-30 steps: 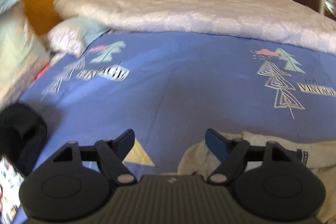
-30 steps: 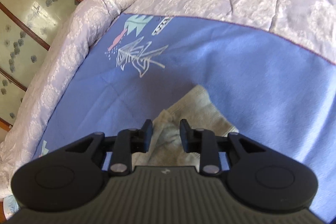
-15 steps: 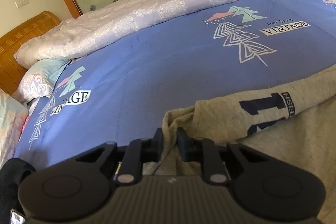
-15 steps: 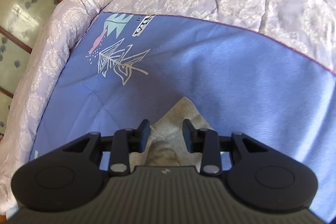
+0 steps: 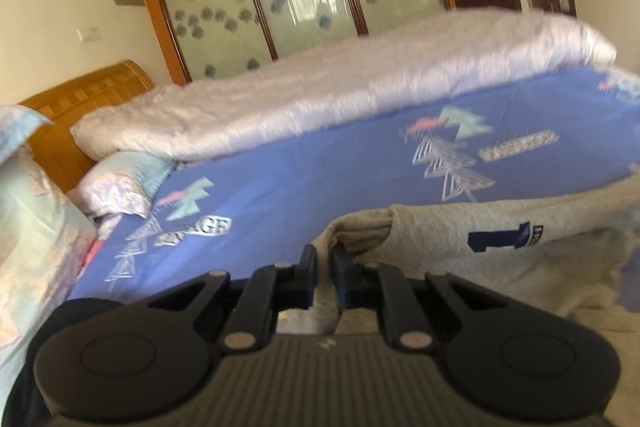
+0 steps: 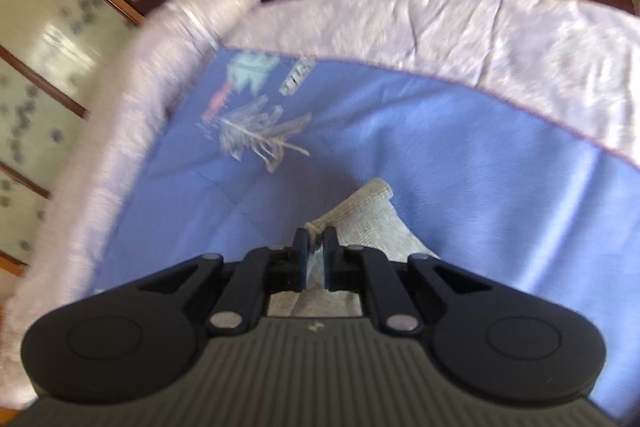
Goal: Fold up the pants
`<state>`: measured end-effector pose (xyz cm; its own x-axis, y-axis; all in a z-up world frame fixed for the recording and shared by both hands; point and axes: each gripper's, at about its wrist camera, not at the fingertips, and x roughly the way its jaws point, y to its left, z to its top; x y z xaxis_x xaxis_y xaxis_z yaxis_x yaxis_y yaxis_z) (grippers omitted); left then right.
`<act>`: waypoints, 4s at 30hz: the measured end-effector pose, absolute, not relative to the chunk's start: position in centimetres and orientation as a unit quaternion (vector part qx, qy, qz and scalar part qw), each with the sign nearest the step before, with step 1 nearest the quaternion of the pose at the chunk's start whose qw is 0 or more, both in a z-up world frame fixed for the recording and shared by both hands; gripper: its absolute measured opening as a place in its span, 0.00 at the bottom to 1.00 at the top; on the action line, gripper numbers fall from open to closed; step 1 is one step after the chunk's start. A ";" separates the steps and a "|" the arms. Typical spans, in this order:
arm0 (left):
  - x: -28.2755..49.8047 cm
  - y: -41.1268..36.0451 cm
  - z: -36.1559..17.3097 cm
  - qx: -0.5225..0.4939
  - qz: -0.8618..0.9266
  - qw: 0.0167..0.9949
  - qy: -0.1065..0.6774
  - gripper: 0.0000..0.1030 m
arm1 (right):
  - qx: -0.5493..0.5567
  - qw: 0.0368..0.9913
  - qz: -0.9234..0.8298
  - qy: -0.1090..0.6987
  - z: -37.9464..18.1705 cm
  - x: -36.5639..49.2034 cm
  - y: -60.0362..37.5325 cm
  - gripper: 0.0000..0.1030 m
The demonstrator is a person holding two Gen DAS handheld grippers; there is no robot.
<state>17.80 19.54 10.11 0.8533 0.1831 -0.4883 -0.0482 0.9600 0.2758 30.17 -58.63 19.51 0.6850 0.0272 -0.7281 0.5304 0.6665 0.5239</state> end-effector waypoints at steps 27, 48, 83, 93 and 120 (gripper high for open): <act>-9.1 26.0 7.6 -0.077 0.049 0.940 0.328 0.47 | 0.462 0.811 -0.178 0.311 18.2 -1.6 -65.2 0.18; -2.9 21.6 7.7 -0.144 0.084 0.915 0.369 0.47 | 0.174 0.915 -0.103 0.350 20.4 4.0 -65.0 0.10; -1.7 28.8 3.8 -0.331 0.066 0.854 0.395 0.15 | 0.177 0.899 0.070 0.394 18.2 7.2 -48.3 0.31; -6.5 25.4 8.6 -0.200 0.007 0.965 0.169 0.11 | 0.179 0.867 0.055 0.462 15.8 7.2 -46.2 0.31; -1.3 25.5 -0.1 -0.270 -0.016 0.888 0.372 0.10 | 0.208 0.855 0.050 0.472 15.5 6.5 -46.2 0.31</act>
